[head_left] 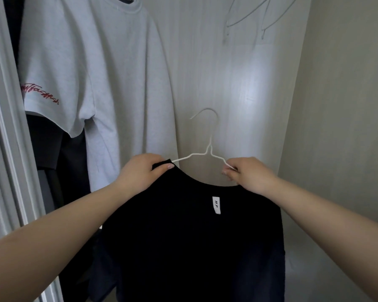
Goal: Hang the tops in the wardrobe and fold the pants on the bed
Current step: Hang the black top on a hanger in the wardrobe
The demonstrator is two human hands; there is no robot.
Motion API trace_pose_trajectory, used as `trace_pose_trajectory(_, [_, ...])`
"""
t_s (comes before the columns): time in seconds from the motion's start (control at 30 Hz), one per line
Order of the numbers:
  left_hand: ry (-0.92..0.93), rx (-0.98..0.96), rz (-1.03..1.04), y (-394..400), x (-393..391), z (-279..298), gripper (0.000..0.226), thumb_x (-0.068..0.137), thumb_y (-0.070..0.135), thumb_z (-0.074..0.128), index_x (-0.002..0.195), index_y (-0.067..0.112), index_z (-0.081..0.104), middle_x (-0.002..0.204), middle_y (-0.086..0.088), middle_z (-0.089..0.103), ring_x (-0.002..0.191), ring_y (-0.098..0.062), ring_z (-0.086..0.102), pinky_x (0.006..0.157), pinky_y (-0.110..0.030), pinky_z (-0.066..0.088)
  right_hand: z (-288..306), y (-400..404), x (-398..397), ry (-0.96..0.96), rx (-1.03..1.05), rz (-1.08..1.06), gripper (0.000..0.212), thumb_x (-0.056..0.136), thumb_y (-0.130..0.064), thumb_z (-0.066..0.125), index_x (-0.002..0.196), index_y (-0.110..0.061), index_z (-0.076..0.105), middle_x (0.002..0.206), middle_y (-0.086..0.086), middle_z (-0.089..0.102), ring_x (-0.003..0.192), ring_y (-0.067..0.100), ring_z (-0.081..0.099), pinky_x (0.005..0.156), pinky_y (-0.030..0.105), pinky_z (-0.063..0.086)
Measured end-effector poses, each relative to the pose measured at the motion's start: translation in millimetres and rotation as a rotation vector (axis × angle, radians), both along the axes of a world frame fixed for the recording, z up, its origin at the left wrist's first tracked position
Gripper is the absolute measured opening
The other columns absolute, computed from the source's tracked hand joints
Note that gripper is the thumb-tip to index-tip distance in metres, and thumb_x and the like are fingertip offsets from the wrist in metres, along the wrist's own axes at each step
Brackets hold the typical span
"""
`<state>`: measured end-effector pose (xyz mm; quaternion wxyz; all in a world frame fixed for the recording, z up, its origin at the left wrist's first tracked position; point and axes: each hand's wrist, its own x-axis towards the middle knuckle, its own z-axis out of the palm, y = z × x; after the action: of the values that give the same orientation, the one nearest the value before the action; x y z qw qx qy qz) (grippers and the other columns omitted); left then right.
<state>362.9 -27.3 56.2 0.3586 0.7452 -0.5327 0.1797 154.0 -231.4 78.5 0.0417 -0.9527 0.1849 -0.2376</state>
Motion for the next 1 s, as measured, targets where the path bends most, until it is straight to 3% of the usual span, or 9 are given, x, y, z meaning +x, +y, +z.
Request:
trace_pose_trajectory(0.07, [-0.023, 0.002, 0.006, -3, -3, 1, 0.031, 0.09, 0.047, 0.055, 0.073, 0.023, 0.065, 0.068, 0.004, 0.059, 0.069, -0.007, 0.057, 0.065, -0.035, 0.046, 5, 5, 4, -0.033, 0.046, 0.041, 0.017, 0.096, -0.031, 0.05, 0.087, -0.026, 0.064, 0.069, -0.01, 0.066, 0.056, -0.003, 0.052, 0.066, 0.026, 0.043])
trace_pose_trajectory(0.17, [-0.049, 0.009, 0.103, 3, 7, 1, 0.048, 0.087, 0.057, 0.053, 0.054, 0.024, 0.047, 0.055, 0.004, 0.048, 0.056, -0.008, 0.05, 0.051, -0.031, 0.036, 6, 0, -5, -0.036, 0.083, 0.044, 0.021, 0.096, -0.03, 0.049, 0.079, -0.035, 0.061, 0.057, -0.011, 0.06, 0.054, -0.001, 0.054, 0.07, 0.027, 0.048])
trace_pose_trajectory(0.3, [-0.053, 0.1, 0.195, 8, 20, -3, 0.06, 0.085, 0.069, 0.041, 0.057, 0.017, 0.05, 0.053, 0.001, 0.051, 0.053, -0.009, 0.051, 0.05, -0.03, 0.037, 10, -4, -13, 0.02, 0.051, 0.021, 0.03, 0.096, -0.034, 0.049, 0.067, -0.041, 0.051, 0.054, -0.01, 0.059, 0.055, 0.001, 0.052, 0.063, 0.027, 0.046])
trace_pose_trajectory(0.4, [0.009, 0.14, 0.162, 3, 26, -3, 0.052, 0.088, 0.064, 0.042, 0.058, 0.022, 0.049, 0.055, 0.003, 0.051, 0.057, -0.009, 0.053, 0.052, -0.029, 0.035, 18, -1, -12, 0.048, 0.007, 0.004, 0.033, 0.095, -0.037, 0.05, 0.062, -0.037, 0.048, 0.056, -0.009, 0.06, 0.052, 0.0, 0.052, 0.059, 0.026, 0.041])
trace_pose_trajectory(0.6, [0.319, -0.166, 0.096, -2, 47, 8, 0.043, 0.088, 0.049, 0.058, 0.066, 0.012, 0.058, 0.05, 0.008, 0.05, 0.047, -0.003, 0.049, 0.051, -0.025, 0.036, 40, -16, -39, 0.062, 0.226, 0.043, 0.017, 0.09, -0.029, 0.062, 0.075, -0.027, 0.056, 0.069, -0.013, 0.054, 0.06, 0.001, 0.048, 0.056, 0.015, 0.034])
trace_pose_trajectory(0.73, [0.435, -0.255, 0.101, -13, 55, 23, 0.038, 0.088, 0.05, 0.059, 0.078, 0.013, 0.064, 0.066, 0.002, 0.062, 0.062, -0.014, 0.058, 0.058, -0.028, 0.042, 53, -11, -52, 0.022, 0.57, 0.205, 0.004, 0.092, -0.017, 0.059, 0.093, -0.014, 0.061, 0.081, -0.008, 0.065, 0.069, 0.004, 0.059, 0.057, 0.011, 0.042])
trace_pose_trajectory(0.87, [0.598, -0.368, 0.044, -30, 48, 40, 0.031, 0.088, 0.051, 0.057, 0.096, 0.022, 0.065, 0.088, 0.003, 0.068, 0.082, -0.015, 0.065, 0.064, -0.024, 0.046, 72, 15, -53, 0.001, 1.055, 0.515, 0.031, 0.081, -0.017, 0.067, 0.112, -0.015, 0.066, 0.111, 0.004, 0.068, 0.101, 0.015, 0.066, 0.078, 0.024, 0.054])
trace_pose_trajectory(0.93, [0.696, -0.393, -0.046, -38, 39, 49, 0.031, 0.088, 0.049, 0.059, 0.102, 0.022, 0.065, 0.095, 0.002, 0.069, 0.089, -0.017, 0.066, 0.066, -0.022, 0.048, 84, 31, -45, -0.087, 1.088, 0.523, 0.028, 0.082, -0.013, 0.063, 0.11, -0.014, 0.066, 0.101, 0.004, 0.069, 0.09, 0.01, 0.068, 0.072, 0.018, 0.053])
trace_pose_trajectory(1.0, [0.78, -0.419, -0.118, -43, 29, 59, 0.038, 0.086, 0.05, 0.062, 0.113, 0.023, 0.062, 0.11, 0.001, 0.066, 0.096, -0.018, 0.065, 0.08, -0.029, 0.053, 96, 47, -33, -0.213, 1.005, 0.428, 0.02, 0.092, -0.006, 0.048, 0.105, -0.012, 0.062, 0.084, -0.006, 0.065, 0.069, -0.002, 0.064, 0.058, 0.006, 0.046])
